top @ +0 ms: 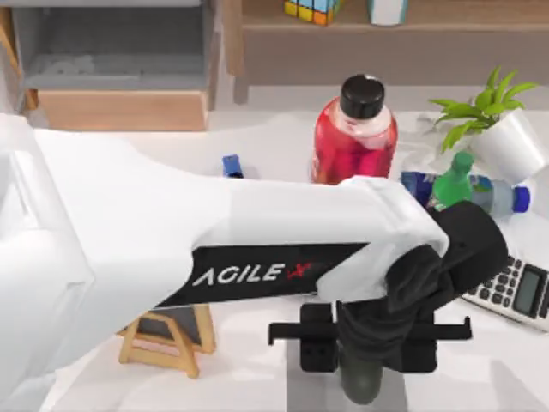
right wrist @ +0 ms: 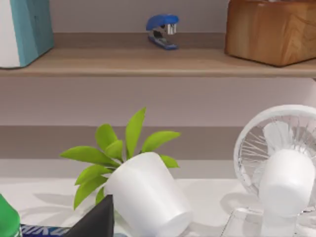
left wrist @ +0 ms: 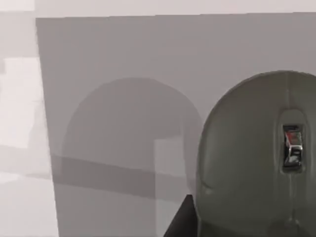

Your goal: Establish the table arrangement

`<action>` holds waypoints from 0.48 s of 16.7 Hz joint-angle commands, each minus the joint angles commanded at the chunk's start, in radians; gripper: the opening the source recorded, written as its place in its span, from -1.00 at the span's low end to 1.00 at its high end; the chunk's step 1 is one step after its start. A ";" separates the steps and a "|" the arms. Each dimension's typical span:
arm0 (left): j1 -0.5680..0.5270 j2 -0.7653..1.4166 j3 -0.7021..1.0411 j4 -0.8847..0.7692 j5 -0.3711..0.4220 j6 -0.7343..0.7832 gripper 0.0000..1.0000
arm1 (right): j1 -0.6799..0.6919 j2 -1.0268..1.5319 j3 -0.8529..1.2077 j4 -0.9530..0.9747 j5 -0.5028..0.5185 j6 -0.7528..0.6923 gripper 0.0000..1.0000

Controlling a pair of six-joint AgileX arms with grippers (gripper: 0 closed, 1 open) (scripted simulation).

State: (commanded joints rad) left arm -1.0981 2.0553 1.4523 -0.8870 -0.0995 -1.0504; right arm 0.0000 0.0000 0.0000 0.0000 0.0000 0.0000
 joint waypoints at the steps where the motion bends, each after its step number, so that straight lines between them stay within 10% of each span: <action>1: 0.002 0.010 -0.011 -0.006 0.004 0.001 -1.00 | 0.000 0.000 0.000 0.000 0.000 0.000 1.00; 6: 0.003 0.014 -0.015 -0.008 0.006 0.001 -1.00 | 0.000 0.000 0.000 0.000 0.000 0.000 1.00; 8: 0.003 0.014 -0.015 -0.008 0.006 0.001 -0.70 | 0.000 0.000 0.000 0.000 0.000 0.000 1.00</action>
State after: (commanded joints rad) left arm -1.0955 2.0696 1.4370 -0.8946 -0.0937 -1.0492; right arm 0.0000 0.0000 0.0000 0.0000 0.0000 0.0000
